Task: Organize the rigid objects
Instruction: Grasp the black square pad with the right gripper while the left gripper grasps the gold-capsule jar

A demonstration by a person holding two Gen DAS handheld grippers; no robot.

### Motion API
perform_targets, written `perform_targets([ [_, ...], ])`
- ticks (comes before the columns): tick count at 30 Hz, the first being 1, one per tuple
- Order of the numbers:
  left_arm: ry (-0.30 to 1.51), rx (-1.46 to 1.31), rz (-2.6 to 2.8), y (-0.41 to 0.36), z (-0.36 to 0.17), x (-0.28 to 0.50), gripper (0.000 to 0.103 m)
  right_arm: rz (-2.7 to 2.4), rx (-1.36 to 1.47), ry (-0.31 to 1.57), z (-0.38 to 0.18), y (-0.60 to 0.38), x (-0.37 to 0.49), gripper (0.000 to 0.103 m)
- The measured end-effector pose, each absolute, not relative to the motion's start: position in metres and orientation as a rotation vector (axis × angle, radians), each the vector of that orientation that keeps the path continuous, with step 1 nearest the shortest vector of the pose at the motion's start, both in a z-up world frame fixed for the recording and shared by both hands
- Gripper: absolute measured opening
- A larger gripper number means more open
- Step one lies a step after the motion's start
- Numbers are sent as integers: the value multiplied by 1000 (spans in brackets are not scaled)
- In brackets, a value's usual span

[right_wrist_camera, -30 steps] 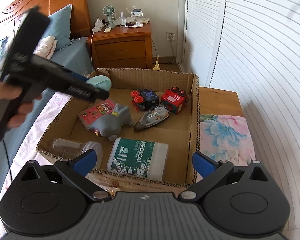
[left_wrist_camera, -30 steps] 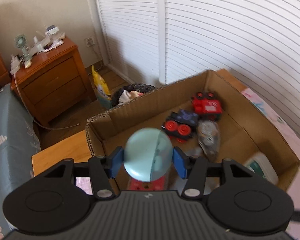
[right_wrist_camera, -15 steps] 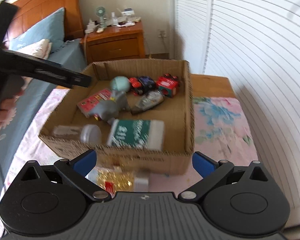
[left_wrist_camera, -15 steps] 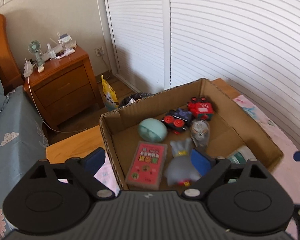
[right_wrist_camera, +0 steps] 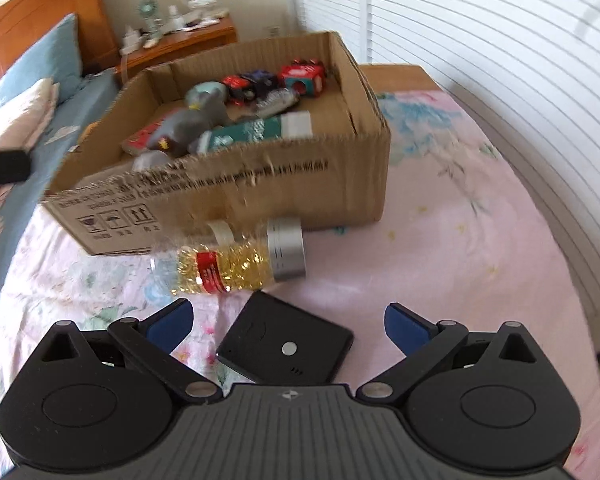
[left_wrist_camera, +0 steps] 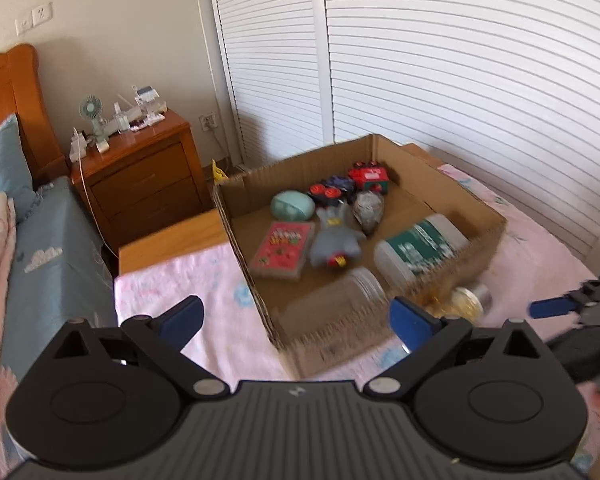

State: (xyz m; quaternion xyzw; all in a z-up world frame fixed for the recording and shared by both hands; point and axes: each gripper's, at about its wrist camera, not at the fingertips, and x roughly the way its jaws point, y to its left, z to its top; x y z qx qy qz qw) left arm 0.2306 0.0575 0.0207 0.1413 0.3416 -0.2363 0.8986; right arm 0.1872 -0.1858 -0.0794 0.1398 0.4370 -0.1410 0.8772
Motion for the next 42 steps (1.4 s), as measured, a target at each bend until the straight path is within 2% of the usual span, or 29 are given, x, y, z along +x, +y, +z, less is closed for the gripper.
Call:
perform_targets([
  [13,761,220,-506,52,5,198,99,-397,167,899,-98,-189,172,103],
  [26,847,155,-456,-18,-13,185,99,-304,116,865,-101,-231,127,103],
  [33,825,124,-364,-59,-32,189,99,-229,78,807,-104,-233,113,103],
  [42,858,75,-286,-78,-55,203,99,-180,55,785,-104,-235,108,103],
])
